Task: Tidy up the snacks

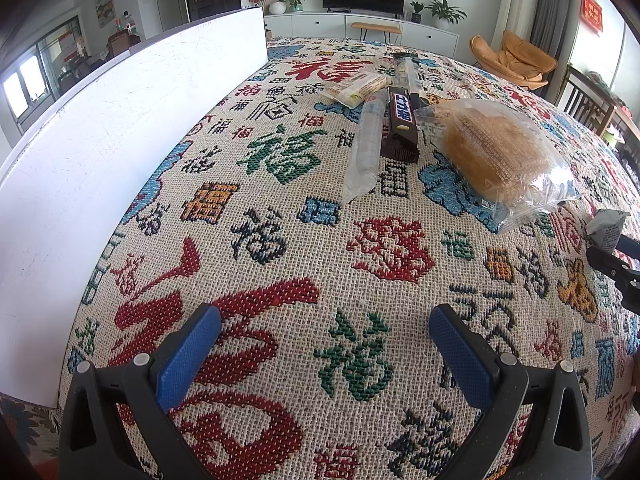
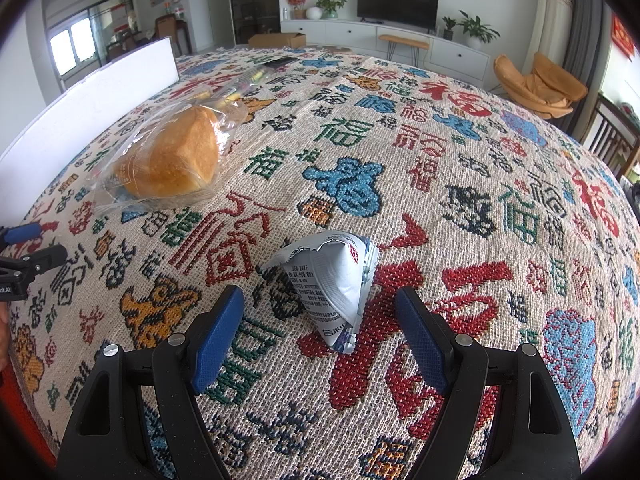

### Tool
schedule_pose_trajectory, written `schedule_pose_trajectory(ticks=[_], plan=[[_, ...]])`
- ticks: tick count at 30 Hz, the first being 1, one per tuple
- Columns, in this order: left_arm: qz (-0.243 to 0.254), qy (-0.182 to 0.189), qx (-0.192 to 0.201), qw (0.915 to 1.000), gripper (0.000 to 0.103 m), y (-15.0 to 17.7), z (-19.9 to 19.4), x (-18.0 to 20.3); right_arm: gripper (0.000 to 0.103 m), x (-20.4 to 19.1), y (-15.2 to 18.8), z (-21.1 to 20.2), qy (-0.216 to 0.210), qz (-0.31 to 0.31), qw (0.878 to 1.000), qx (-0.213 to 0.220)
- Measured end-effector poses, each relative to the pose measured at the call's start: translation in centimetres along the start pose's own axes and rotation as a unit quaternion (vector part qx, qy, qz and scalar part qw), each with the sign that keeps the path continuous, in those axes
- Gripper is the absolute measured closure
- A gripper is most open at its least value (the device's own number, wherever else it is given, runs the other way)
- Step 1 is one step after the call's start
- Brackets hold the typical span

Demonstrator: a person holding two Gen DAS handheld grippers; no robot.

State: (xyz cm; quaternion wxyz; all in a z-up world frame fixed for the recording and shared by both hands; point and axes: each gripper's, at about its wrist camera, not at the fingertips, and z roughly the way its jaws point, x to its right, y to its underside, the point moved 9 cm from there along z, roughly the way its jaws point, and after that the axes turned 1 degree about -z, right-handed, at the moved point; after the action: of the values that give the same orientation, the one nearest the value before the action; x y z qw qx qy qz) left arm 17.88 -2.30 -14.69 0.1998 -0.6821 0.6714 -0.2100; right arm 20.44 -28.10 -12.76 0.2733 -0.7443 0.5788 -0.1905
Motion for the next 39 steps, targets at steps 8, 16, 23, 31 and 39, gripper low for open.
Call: schedule_pose_trajectory(ticks=[8,16,23,31,39], plan=[[0.000,0.000,0.000,1.0000,0.000,0.0,0.0,0.0,0.022,0.0,0.0,0.0,0.000,0.000,1.000,0.000],[0.000,0.000,0.000,1.0000,0.000,0.0,0.0,0.0,0.022,0.0,0.0,0.0,0.000,0.000,1.000,0.000],[-0.098,0.087,0.011,0.9914,0.000,-0.5,-1.2,-2.4,0.022,0.1,0.0,0.0,0.000,0.000,1.000,0.000],[-0.118,0.110,0.021,0.9867,0.000,-1.1,-1.8,-2.6,0.022,0.1,0.0,0.0,0.000,-0.001,1.000,0.000],[-0.064,0.102,0.020,0.9925,0.009,-5.8,-1.0,-2.0,0.022,0.0,0.0,0.0,0.000,-0.001,1.000,0.000]])
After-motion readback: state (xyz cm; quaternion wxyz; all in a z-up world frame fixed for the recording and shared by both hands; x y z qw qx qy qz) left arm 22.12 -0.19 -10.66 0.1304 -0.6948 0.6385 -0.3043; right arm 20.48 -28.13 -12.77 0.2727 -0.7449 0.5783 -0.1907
